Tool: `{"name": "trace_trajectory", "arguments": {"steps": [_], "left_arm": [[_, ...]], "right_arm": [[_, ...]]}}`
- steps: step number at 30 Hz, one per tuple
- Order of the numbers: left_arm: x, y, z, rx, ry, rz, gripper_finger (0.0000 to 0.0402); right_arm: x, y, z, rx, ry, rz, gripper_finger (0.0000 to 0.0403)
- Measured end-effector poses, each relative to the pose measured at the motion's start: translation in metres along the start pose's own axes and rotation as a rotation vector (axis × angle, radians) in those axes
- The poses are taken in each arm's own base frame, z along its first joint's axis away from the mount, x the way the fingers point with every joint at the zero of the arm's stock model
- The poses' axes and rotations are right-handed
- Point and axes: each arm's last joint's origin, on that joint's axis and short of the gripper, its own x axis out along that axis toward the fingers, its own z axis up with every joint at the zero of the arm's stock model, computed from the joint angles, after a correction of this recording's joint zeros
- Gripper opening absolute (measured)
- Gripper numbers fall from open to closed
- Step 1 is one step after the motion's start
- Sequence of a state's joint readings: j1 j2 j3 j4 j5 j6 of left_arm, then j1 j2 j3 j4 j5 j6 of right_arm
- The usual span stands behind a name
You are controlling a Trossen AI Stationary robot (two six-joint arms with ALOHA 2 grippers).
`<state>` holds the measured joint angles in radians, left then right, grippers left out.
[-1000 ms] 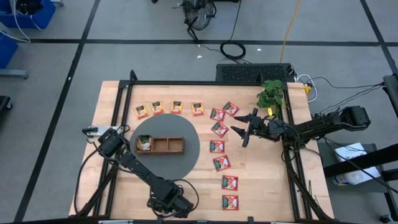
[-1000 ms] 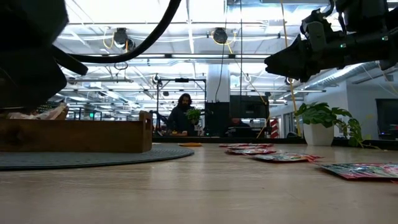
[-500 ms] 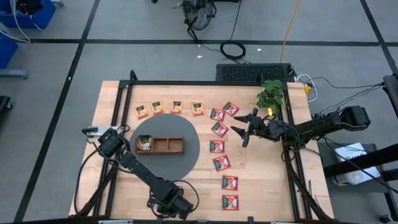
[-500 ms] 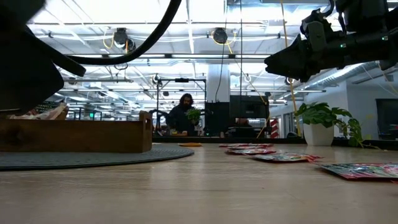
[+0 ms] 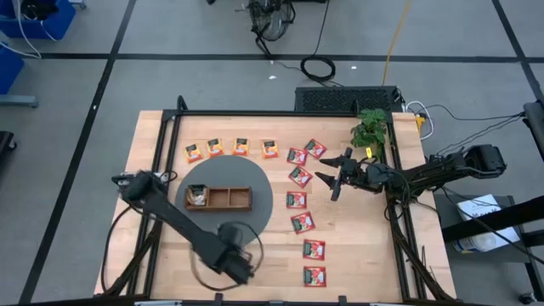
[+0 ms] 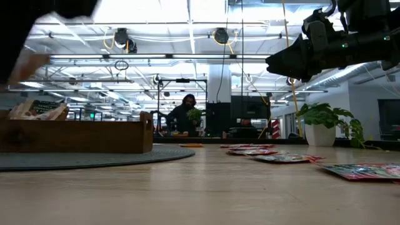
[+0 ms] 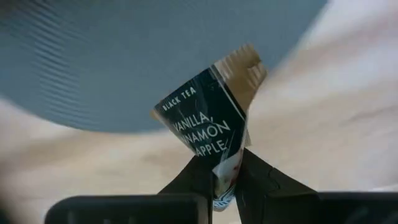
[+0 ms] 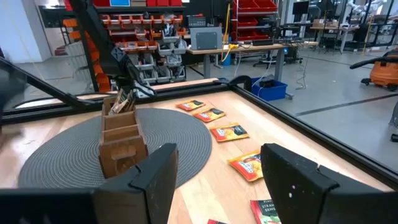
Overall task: Pick & Place Tea
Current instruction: Put the brown tea bag into the left section of the wooden organizer
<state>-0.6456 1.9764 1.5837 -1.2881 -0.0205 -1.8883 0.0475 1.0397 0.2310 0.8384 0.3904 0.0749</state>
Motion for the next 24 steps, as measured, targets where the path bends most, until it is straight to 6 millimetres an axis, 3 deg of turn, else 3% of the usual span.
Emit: {"name": "trace_trajectory", "arguments": {"steps": [2,7,12,18,24], "left_arm": [[-0.019,0.020,0.005,-0.030,-0.099,0.043,0.0039],[-0.037,0.049,0.013,-0.092,-0.275,0.080,0.0039],[-0.009,0.065,0.023,-0.099,-0.473,0.120,0.0039],[0.036,0.089,0.035,-0.121,-0.500,0.324,0.0039],[0.049,0.099,0.041,-0.129,-0.551,0.379,0.0039]], "right_arm": [[0.000,0.000,0.000,-0.001,0.002,0.000,0.0212],[0.000,0.000,-0.001,-0.003,0.006,0.000,0.0212],[0.000,0.000,-0.001,-0.007,0.005,-0.002,0.0212],[0.000,0.000,-0.001,-0.006,0.007,-0.002,0.0212],[0.000,0.000,-0.001,0.007,0.010,-0.003,0.0212]]}}
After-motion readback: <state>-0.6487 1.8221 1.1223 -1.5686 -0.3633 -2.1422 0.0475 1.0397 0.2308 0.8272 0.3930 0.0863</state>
